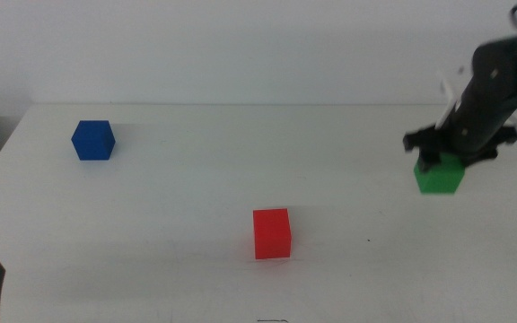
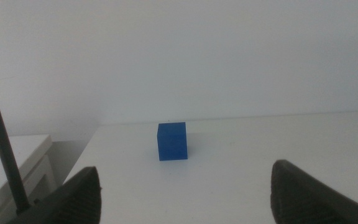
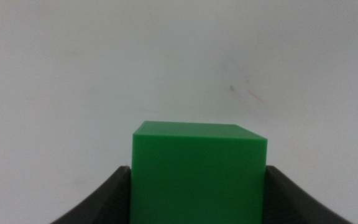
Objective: Stack red cubes first, then green, then blue cubes in a specific spot.
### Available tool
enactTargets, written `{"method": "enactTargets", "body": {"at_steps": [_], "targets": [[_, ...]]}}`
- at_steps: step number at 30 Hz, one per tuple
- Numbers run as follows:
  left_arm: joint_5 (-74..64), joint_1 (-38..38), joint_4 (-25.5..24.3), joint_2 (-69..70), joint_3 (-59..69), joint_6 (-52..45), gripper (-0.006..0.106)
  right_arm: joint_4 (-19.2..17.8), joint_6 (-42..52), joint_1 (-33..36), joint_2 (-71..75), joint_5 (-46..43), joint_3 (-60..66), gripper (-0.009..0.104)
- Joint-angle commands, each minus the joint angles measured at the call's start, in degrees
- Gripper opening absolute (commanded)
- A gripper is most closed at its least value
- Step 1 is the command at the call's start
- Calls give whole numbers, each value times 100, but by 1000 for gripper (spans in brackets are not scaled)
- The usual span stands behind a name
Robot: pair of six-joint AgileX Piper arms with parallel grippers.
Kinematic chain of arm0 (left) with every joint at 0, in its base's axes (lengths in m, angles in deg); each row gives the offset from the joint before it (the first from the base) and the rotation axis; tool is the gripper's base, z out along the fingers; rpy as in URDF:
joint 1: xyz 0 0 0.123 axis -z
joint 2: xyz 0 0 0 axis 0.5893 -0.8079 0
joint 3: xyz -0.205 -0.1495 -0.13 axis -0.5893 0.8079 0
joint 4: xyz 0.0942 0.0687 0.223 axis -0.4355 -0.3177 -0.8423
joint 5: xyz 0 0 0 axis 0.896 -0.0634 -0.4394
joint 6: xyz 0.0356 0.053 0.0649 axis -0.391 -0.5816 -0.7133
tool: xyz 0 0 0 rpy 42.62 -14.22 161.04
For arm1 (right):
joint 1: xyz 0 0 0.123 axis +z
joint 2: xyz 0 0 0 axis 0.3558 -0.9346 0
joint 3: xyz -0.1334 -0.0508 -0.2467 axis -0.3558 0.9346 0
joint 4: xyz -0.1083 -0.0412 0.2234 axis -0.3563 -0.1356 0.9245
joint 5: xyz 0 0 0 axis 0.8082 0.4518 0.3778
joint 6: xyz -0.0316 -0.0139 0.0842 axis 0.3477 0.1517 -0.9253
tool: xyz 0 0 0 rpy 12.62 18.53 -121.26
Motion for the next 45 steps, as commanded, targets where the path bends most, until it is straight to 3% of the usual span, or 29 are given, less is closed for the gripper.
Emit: {"method": "enactTargets", "body": {"at_steps": [1,6,12,17,24,45], "targets": [[460,13,67,75,-14,43,94,-146,-290,149,825,56,-160,-1],[460,13,67,75,-14,43,94,-824,-1635,786,1507,488,-191,-1],[460,13,67,75,-14,43,94,-1408,-2460,1933,1467,1138,-718,-1],[460,13,67,75,-14,43,94,-1334,-2952,2728,1077,1223,-1151,-1],[460,13,67,75,-14,43,94,-973,-3196,3337,307,1314,-1724,-1],[460,13,67,75,-14,43,94,-970,-3190,3566,-310,1183,-1931,-1]]}}
